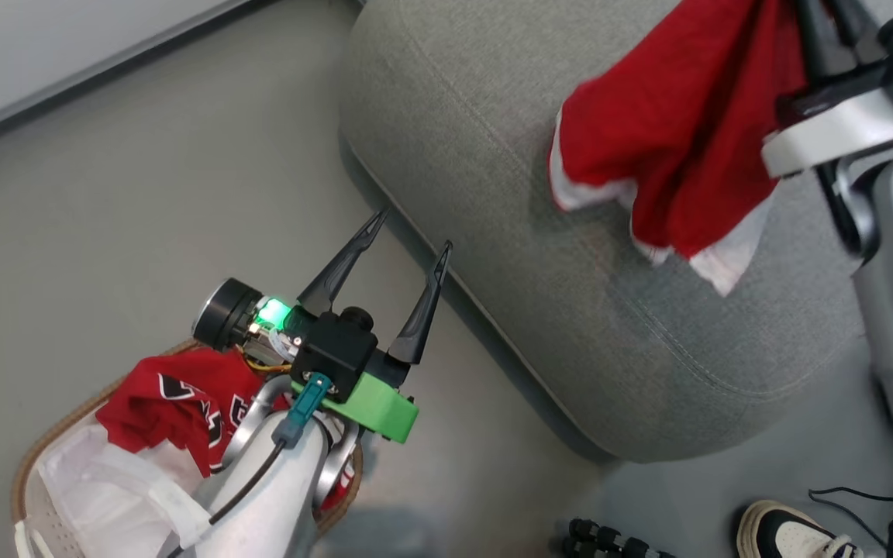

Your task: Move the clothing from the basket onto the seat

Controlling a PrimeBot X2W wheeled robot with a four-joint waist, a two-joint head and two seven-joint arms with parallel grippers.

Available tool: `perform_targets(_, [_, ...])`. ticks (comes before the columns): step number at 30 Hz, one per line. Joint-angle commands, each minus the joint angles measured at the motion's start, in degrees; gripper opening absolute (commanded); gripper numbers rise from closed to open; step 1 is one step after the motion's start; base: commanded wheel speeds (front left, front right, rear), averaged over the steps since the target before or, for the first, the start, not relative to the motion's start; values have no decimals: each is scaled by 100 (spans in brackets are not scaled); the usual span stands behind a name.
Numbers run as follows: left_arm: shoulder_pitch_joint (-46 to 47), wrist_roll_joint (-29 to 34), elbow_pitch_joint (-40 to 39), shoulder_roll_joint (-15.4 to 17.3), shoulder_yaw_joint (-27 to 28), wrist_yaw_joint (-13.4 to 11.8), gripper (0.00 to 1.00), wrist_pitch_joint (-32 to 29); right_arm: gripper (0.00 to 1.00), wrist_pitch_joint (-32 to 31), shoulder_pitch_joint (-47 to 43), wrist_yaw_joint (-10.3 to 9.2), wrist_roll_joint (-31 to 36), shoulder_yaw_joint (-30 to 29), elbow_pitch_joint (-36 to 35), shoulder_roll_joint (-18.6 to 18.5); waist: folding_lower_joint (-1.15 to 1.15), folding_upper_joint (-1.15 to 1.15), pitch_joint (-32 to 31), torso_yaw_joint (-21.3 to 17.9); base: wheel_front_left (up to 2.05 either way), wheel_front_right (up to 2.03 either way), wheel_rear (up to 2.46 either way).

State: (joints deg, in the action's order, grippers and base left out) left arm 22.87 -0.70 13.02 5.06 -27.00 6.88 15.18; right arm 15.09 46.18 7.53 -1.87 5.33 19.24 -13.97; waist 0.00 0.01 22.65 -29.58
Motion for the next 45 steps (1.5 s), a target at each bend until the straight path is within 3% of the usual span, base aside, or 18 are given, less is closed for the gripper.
perform_targets(1, [190, 31, -4, 98, -22, 21, 100, -4, 0, 12, 261, -8, 16, -91, 48, -71, 0, -1, 853, 342, 0, 0, 0])
perform_targets(10, [677, 82, -42, 147, -210, 42, 100, -5, 0, 11, 1330, -8, 371, -740, 902, -466, 0, -1, 1555, 771, 0, 0, 0])
perform_targets(17, [857, 3, 20, 81, -262, 39, 100, -5, 0, 7, 1185, -8, 790, -1298, 1725, -196, 0, -1, 1683, 970, 0, 0, 0])
perform_targets(18, [865, -11, 35, 67, -254, 24, 100, -5, 34, 7, 1092, -8, 822, -1415, 1844, -118, 0, -1, 1645, 981, 0, 0, 0])
perform_targets(19, [868, -23, 54, 55, -245, 4, 100, -5, 44, 8, 1024, -8, 865, -1529, 1903, -55, 0, -1, 1605, 984, 0, 0, 0])
perform_targets(20, [869, -31, 64, 43, -227, -30, 100, -5, 87, 8, 886, -8, 943, -1609, 1973, 15, 0, -1, 1545, 985, 0, 0, 0])
perform_targets(21, [852, -47, 77, 36, -213, -41, 100, -5, 100, 8, 770, -8, 966, -1693, 2004, 83, 0, -1, 1482, 988, 0, 0, 0])
perform_targets(30, [399, -231, 178, -65, 99, -277, 100, -5, 100, 8, -832, -8, 906, -2093, 1625, 380, 0, -1, 601, 1150, 0, 0, 0])
perform_targets(36, [-25, -394, 225, -147, 459, -452, 100, -5, 100, 7, -1705, -8, 561, -1789, 1066, 578, 0, -1, 10, 1422, 0, 0, 0])
perform_targets(45, [-728, -462, 224, -190, 1161, -745, 100, -5, 100, 7, -2154, -8, -73, -1121, 407, 931, 0, -1, -674, 1892, 0, 0, 0])
